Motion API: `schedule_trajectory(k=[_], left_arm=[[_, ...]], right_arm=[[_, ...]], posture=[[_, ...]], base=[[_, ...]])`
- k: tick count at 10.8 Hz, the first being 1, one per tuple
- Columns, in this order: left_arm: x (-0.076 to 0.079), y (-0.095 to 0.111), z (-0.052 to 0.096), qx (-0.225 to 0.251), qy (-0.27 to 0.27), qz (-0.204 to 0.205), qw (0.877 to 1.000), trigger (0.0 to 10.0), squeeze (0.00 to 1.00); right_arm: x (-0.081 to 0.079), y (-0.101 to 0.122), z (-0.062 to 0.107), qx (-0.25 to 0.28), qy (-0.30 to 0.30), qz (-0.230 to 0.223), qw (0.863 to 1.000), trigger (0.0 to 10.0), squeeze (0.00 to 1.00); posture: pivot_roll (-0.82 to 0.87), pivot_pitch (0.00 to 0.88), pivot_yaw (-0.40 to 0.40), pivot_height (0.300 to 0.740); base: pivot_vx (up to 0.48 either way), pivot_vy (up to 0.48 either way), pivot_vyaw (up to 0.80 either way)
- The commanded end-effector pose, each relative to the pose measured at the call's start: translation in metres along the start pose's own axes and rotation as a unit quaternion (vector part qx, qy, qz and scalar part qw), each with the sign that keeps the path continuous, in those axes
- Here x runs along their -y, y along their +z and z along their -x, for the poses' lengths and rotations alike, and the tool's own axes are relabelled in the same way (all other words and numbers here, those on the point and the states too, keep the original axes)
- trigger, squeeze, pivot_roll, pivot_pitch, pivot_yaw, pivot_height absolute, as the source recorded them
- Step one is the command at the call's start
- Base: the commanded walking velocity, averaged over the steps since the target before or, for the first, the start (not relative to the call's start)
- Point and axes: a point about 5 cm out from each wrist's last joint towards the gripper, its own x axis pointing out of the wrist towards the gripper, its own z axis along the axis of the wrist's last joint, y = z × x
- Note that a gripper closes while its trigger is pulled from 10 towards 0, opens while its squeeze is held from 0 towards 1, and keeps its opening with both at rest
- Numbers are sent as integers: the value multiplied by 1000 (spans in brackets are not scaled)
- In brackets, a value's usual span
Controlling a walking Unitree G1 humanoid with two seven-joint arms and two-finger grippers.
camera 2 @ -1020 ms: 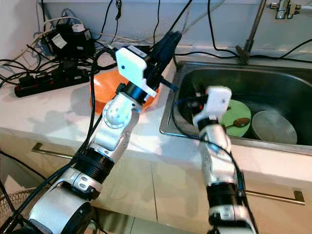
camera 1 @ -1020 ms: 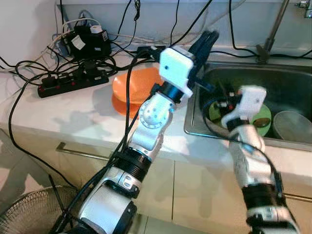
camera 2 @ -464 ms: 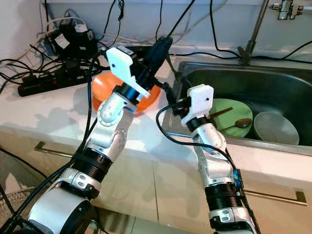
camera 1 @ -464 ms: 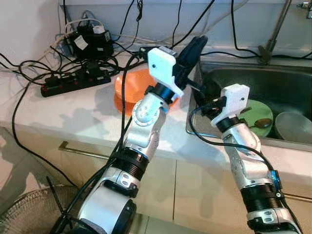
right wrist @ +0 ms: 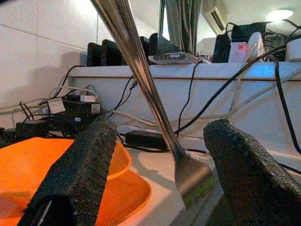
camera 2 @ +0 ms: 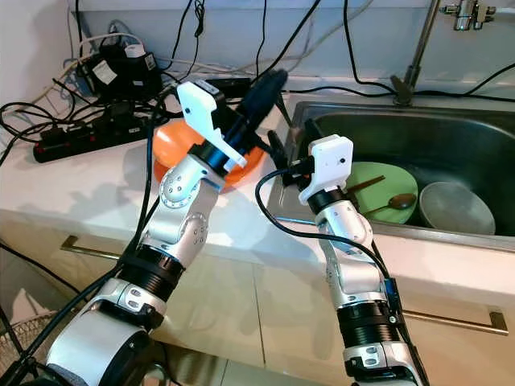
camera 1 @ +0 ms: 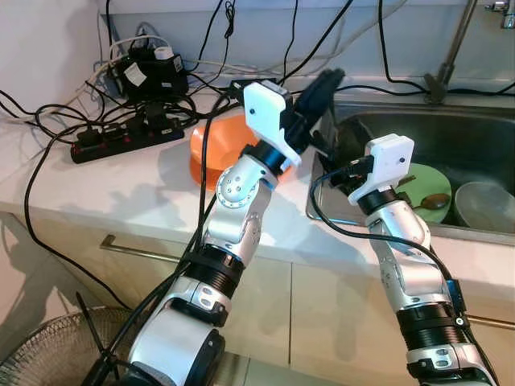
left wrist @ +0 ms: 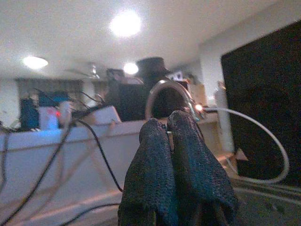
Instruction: Kitchen organization
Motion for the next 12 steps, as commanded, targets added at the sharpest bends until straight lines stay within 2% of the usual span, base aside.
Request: schedule_trajectory(k=[1, 4, 6, 12], left_arm=[[9, -5, 1, -2, -11, 26, 1000, 10000, 0], [17, -9, 2, -13, -41, 44, 998, 10000, 0], [18, -9, 2, -15, -47, 47, 998, 10000, 0], [20, -6, 2, -17, -59, 56, 997, 10000, 0]], right_arm=[[-4, 6, -3, 17, 2, 2, 1000, 10000, 0], [-3, 4, -3, 15, -10, -1, 1000, 10000, 0], [-4, 2, -3, 13, -15, 0, 1000, 0, 0], [-5, -4, -6, 3, -19, 2, 1000, 0, 0]], posture=[[-60, 0, 154, 740], [-59, 0, 163, 740], [-53, 0, 163, 740], [-41, 0, 164, 740]], base=[[0, 0, 0], [0, 0, 0], [0, 0, 0], [0, 0, 0]])
